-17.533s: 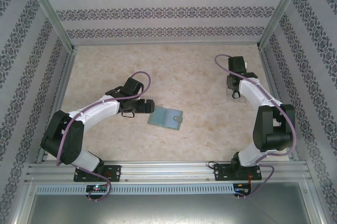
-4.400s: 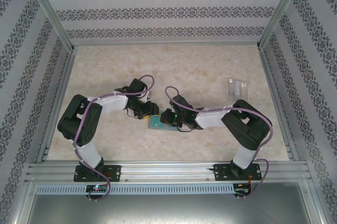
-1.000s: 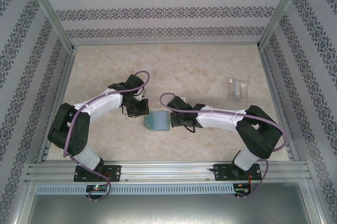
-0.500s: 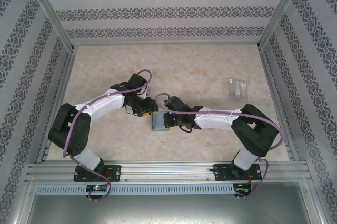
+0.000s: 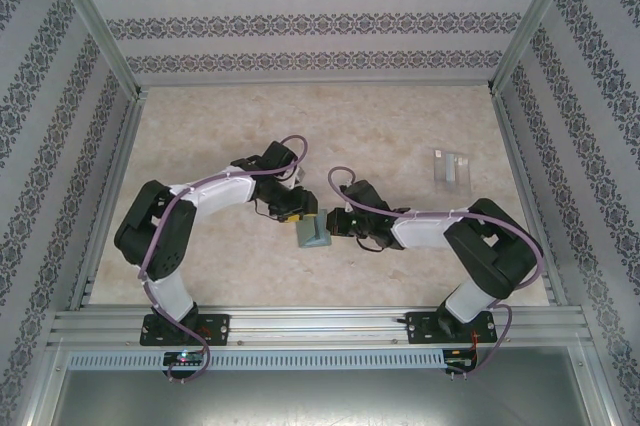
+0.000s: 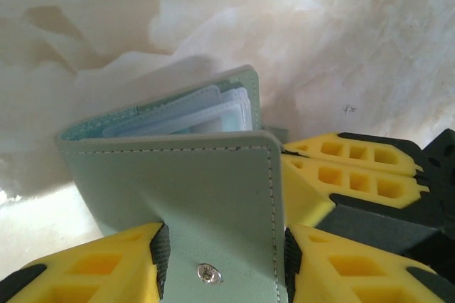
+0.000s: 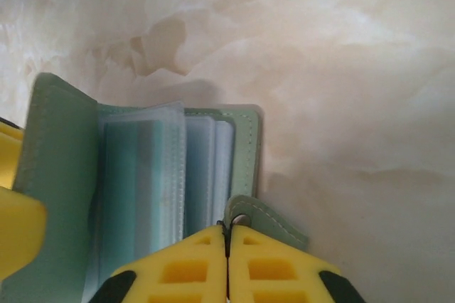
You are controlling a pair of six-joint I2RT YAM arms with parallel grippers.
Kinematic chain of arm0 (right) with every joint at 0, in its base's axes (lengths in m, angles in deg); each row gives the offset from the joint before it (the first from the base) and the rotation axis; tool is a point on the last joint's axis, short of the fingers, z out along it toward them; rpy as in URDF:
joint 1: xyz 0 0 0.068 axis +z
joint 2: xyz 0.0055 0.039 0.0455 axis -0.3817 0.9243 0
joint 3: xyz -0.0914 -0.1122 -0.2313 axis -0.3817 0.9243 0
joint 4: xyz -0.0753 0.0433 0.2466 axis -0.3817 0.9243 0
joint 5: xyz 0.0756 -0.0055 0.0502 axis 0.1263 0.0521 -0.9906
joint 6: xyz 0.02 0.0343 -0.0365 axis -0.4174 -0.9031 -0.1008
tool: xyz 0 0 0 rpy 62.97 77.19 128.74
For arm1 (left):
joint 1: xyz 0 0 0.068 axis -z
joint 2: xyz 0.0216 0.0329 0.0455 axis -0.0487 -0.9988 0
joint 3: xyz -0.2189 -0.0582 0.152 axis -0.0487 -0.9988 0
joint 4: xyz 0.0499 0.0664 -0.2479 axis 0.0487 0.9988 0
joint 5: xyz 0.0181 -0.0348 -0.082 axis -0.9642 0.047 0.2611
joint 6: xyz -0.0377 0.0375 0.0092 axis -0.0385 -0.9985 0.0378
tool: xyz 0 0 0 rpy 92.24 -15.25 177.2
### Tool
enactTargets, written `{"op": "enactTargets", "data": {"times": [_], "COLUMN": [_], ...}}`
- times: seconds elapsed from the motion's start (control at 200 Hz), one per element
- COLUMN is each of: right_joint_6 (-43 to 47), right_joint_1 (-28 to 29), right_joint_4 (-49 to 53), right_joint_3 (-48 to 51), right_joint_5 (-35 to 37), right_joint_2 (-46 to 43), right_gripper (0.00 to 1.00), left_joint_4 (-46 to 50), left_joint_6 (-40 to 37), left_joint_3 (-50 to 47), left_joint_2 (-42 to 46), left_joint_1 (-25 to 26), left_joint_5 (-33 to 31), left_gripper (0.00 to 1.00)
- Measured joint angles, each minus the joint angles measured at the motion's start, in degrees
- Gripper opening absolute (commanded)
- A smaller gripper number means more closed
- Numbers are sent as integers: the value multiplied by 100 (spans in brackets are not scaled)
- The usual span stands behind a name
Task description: Put the credit cards into the card holder
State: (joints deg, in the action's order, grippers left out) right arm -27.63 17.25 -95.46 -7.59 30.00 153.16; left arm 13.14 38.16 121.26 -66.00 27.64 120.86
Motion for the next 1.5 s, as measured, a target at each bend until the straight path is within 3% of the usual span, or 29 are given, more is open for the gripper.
{"op": "enactTargets", "data": {"times": [0.25, 0.335, 0.6, 0.854, 0.994, 1.074, 1.259, 1.309, 1.499], "right_joint_6": [-396, -514, -693, -673, -669, -669, -623, -584, -63], "right_joint_1": [-101, -133, -358, -802, -962, -1010, -1034, -1032, -734], "right_joint_4": [-186, -227, -251, -103, 46, 81, 94, 103, 393], "right_joint_3": [345, 376, 841, 1047, 1174, 1185, 1185, 1174, 651], "right_joint_5": [68, 92, 323, 409, 407, 400, 234, 118, -264], "right_joint_2": [-317, -380, -1268, -2024, -2227, -2302, -2319, -2240, -1189], "right_gripper": [25, 34, 37, 39, 40, 40, 44, 49, 47], "left_joint_4": [33, -57, 142, 295, 459, 538, 767, 804, 885], "left_joint_6": [-201, -203, -313, -411, -553, -573, -575, -570, -564], "left_joint_3": [417, 424, 595, 885, 1154, 1172, 1200, 1200, 1196], "left_joint_2": [-308, -483, -562, -627, -798, -844, -938, -938, -789], "left_joint_1": [219, 225, 225, 295, 487, 525, 544, 544, 529], "left_joint_5": [-37, 70, -9, -11, -15, -31, -247, -321, -501], "left_gripper": [48, 48, 47, 32, 15, 15, 16, 16, 18]}}
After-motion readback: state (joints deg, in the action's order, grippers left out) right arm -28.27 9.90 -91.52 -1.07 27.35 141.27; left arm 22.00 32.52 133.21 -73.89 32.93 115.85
